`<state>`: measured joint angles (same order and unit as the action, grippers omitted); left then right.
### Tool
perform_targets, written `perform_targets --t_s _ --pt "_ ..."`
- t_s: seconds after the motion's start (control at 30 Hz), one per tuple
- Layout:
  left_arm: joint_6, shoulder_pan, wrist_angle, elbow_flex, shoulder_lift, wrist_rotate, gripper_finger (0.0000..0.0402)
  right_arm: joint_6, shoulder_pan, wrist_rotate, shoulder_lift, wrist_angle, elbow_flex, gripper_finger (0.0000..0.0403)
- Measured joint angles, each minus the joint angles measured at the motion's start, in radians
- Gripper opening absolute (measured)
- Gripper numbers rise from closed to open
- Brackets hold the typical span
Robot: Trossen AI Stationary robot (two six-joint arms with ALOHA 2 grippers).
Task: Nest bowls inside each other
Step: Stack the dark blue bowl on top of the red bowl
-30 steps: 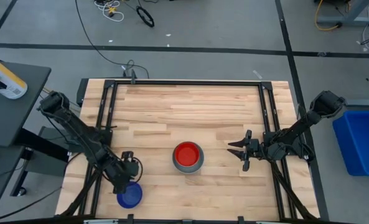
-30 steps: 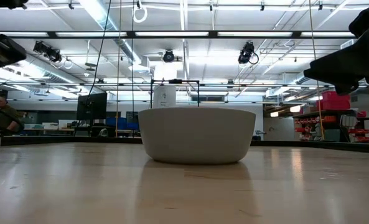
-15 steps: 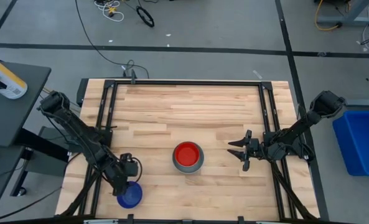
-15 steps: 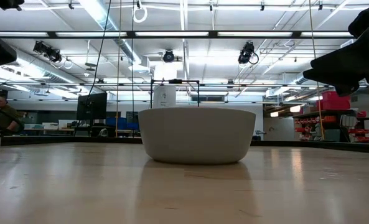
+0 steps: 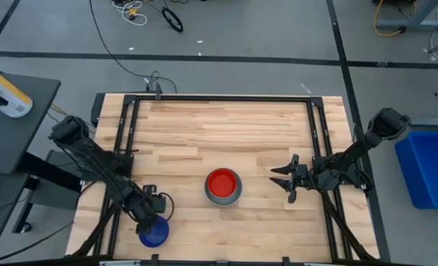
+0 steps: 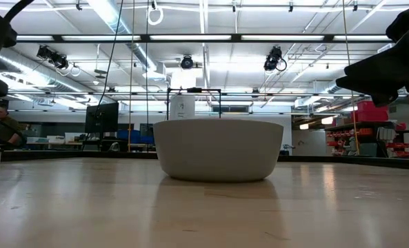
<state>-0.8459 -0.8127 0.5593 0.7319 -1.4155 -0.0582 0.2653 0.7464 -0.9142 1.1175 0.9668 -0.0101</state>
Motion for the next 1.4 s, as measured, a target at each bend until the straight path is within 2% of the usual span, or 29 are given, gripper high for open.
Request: perform_targets --t_s 0.13,0.27,0.37,0.4,0.57,0.67,0.8,0.87,1.0,1.17,1.3,1.4 --pt "0.020 0.000 0.002 0.000 -0.005 0.001 0.0187 0.000 0.000 0.000 0.000 0.000 0.000 0.0166" --pt "0.055 0.000 0.002 0.000 -0.005 -0.008 0.0104 0.000 0.000 0.000 0.000 0.000 0.000 0.0159" --pt "0.075 -0.001 0.019 0.000 -0.004 -0.080 0.0026 0.000 0.000 0.000 0.000 0.000 0.000 0.0153" --pt "0.073 -0.001 0.018 0.001 -0.002 -0.113 0.0016 0.000 0.000 0.000 0.000 0.000 0.000 0.0152" --pt "0.100 -0.001 -0.002 0.001 -0.002 -0.340 0.0007 0.000 0.000 0.001 0.000 -0.001 0.000 0.0145" --pt "0.186 0.001 -0.066 0.001 -0.003 -0.443 0.0006 0.000 0.000 0.001 0.000 -0.008 0.000 0.0145" --pt "0.309 0.030 -0.182 -0.015 0.002 -0.479 0.0006 0.000 0.000 0.002 0.000 -0.027 0.000 0.0147" --pt "0.369 0.053 -0.299 -0.074 0.035 -0.485 0.0005 0.000 0.000 0.002 0.000 -0.028 0.000 0.0145" --pt "0.523 0.121 -0.645 -0.245 0.141 -0.469 0.0005 0.000 0.000 0.003 0.000 -0.033 0.000 0.0142" --pt "0.762 0.246 -1.075 -0.436 0.307 -0.392 0.0005 0.000 0.000 0.002 0.000 -0.044 0.000 0.0141" --pt "0.900 0.400 -1.292 -0.518 0.378 -0.262 0.0005 0.000 0.000 0.000 0.000 -0.041 0.000 0.0141" --pt "0.923 0.534 -1.359 -0.519 0.352 -0.110 0.0005 0.000 0.000 -0.005 0.000 -0.038 0.000 0.0142"
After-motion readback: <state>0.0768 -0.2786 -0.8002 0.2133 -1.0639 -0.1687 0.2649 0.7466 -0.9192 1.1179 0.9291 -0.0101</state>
